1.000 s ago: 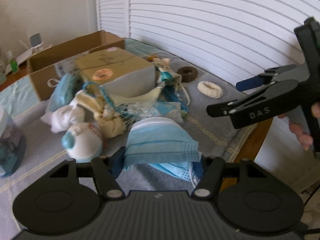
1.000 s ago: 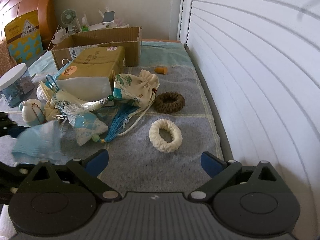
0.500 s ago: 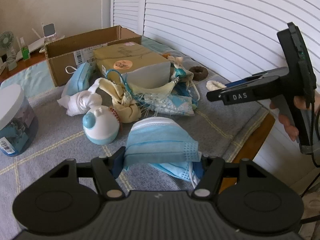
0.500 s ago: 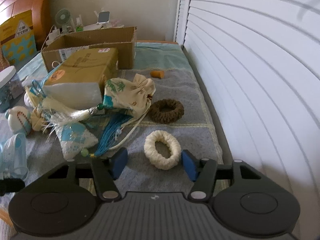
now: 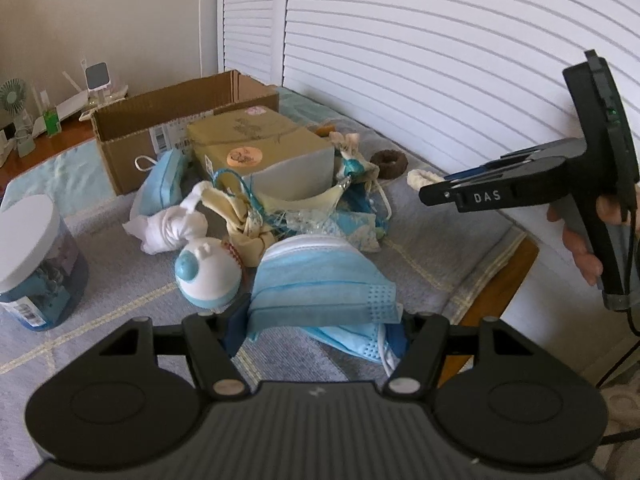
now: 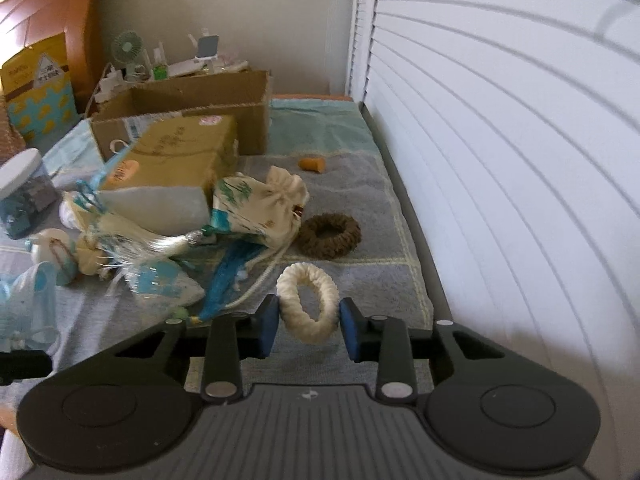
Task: Organize soft objects
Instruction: 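Close the left tool on the blue mask while the right tool grasps the cream ring, then carry the mask and ring into the cardboard box and open both tools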
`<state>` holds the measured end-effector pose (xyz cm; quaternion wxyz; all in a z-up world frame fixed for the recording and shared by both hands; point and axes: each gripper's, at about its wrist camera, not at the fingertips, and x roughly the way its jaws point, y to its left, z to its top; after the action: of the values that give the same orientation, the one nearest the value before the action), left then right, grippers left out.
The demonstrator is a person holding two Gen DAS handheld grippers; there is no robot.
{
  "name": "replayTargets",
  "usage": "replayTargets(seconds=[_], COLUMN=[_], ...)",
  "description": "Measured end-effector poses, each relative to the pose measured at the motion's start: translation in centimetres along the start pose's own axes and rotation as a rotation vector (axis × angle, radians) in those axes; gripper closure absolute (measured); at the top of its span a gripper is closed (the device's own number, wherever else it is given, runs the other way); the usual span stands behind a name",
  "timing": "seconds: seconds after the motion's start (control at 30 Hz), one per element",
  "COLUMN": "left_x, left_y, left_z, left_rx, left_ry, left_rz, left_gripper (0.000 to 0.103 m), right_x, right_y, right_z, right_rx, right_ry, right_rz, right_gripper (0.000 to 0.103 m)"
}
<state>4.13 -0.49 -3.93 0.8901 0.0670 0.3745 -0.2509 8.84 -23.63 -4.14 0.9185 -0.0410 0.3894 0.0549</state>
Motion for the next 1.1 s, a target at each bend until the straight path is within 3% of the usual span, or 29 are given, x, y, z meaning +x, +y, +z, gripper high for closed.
replayTargets(seconds=[0.57,0.87,1.1], left_x=[-2.7,1.3,7.3], left_y=[2.7,8.6,13.6], left_z=[5.9,12.2,16.2], left_rx=[0.084,0.067,0.056], left_ry=[-0.088,-0.134,-0.092], left_rz=[0.051,0.16,0.245], left_gripper=[0.037,0.037,0.037], right_x=[-3.6,-2.3,-1.3], right_y=[3.1,4.9,5.4], right_z=[4.9,7.5,8.5], right_rx=[-0.074,-0.115,-0.127], right_ry=[-0.101,-0.111,-0.106], right_rz=[0.11,0.134,0.137], right_gripper=[0.065,0.065,0.065])
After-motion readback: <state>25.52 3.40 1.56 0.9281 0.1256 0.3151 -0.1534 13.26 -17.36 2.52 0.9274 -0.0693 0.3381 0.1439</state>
